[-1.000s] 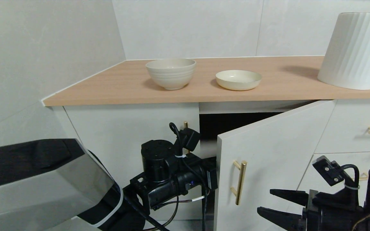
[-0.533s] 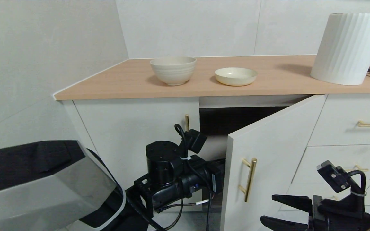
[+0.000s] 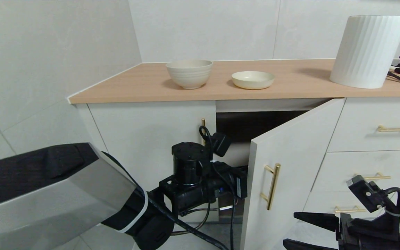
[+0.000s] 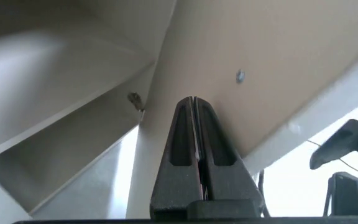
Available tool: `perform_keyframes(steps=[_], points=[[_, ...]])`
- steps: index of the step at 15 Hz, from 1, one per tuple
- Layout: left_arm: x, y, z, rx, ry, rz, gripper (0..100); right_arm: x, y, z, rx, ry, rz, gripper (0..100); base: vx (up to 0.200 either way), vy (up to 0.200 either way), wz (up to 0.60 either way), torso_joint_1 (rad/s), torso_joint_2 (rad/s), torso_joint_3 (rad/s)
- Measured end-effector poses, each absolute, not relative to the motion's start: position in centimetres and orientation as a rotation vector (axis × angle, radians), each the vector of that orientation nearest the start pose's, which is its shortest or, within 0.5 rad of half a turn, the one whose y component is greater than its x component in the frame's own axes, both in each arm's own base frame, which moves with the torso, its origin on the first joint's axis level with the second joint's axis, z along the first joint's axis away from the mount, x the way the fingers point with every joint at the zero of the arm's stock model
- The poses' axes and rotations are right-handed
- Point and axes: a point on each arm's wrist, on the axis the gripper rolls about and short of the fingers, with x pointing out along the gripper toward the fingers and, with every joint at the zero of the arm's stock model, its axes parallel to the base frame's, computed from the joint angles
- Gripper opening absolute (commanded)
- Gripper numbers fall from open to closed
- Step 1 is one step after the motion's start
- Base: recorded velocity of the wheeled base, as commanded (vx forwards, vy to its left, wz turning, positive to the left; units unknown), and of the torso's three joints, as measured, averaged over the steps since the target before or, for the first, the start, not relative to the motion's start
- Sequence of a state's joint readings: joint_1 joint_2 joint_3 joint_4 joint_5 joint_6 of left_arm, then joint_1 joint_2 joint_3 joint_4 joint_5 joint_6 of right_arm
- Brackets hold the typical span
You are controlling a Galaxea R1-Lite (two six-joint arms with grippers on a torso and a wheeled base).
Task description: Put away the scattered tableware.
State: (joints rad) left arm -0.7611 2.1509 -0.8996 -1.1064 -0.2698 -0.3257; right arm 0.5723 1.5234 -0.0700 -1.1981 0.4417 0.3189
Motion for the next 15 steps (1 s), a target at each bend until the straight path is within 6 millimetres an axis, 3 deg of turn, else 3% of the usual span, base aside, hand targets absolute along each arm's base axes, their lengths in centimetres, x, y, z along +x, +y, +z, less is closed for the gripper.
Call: perform_keyframes(steps=[4,11,15], points=[[28.6,-28.2,10.1,-0.256,0.324,-0.99,0,14.4,10.5,11.0,0.272,0.421,0.96,100,-0.2,0.0,0.0,0.007,0.0,0.01],[30.4,-29.8,10.9,-0.255,0.328,-0.987,0,13.9,10.7,11.1,0.267,0.422,0.985,100,0.0,0.0,0.0,0.0,0.0,0.0],[29.3,-32.2,11.2,-0.246,0.323,-1.02,0,13.2,10.7,11.5,0.266,0.399,1.019,100,0.0,0.0,0.0,0.0,0.0,0.0]])
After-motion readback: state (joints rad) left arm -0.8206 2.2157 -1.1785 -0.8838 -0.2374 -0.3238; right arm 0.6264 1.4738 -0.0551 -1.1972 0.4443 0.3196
